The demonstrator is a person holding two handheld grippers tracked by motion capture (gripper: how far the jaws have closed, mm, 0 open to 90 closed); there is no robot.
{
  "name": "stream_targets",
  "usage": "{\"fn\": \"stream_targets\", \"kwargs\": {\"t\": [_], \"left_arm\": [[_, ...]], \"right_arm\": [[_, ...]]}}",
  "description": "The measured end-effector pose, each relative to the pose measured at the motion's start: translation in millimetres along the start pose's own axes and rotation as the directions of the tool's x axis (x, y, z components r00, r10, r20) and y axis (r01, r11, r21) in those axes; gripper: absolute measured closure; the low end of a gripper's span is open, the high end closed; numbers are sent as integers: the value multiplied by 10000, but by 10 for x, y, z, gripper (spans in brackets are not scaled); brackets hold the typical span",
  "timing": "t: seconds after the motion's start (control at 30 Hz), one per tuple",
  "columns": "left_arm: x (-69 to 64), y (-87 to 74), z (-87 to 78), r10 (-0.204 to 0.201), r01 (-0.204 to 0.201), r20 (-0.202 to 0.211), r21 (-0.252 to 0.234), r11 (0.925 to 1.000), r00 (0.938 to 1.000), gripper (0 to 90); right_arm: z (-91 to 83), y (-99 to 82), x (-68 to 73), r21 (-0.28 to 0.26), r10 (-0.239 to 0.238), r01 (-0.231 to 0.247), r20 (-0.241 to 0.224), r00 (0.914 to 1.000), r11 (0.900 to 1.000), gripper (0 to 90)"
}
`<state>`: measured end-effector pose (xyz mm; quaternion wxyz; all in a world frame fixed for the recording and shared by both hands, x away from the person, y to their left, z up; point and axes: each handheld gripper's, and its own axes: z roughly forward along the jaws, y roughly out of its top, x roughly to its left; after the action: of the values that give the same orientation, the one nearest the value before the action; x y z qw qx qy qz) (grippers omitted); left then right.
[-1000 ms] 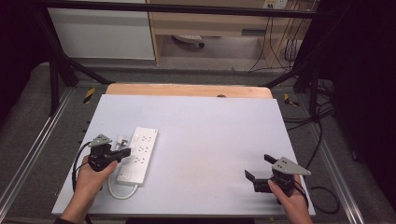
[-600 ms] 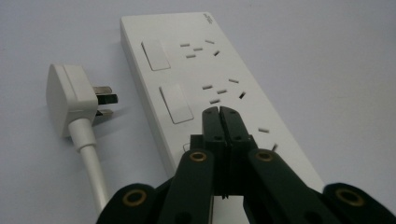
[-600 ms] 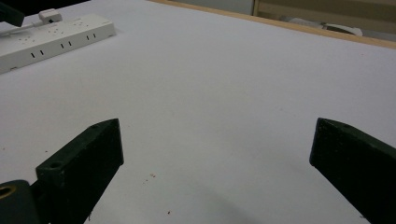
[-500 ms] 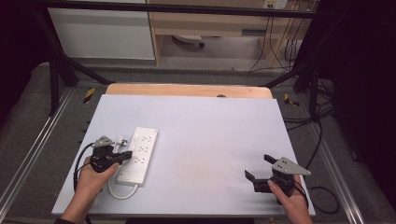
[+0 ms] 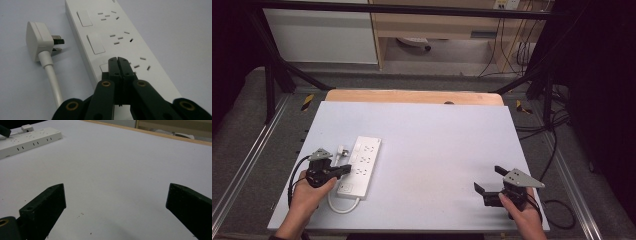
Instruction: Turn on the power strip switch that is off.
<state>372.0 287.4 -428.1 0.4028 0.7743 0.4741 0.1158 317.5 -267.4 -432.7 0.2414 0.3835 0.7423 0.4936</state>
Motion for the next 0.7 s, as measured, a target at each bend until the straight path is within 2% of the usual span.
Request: {"fn": "stream_targets", "kwargs": {"t": [0.7], "left_arm": [[-6,-26,-10,-55,55,44,41,10000,10000,900]], "right_arm": [[3,-1,1,28,-20,20,8,10000,10000,32]]}}
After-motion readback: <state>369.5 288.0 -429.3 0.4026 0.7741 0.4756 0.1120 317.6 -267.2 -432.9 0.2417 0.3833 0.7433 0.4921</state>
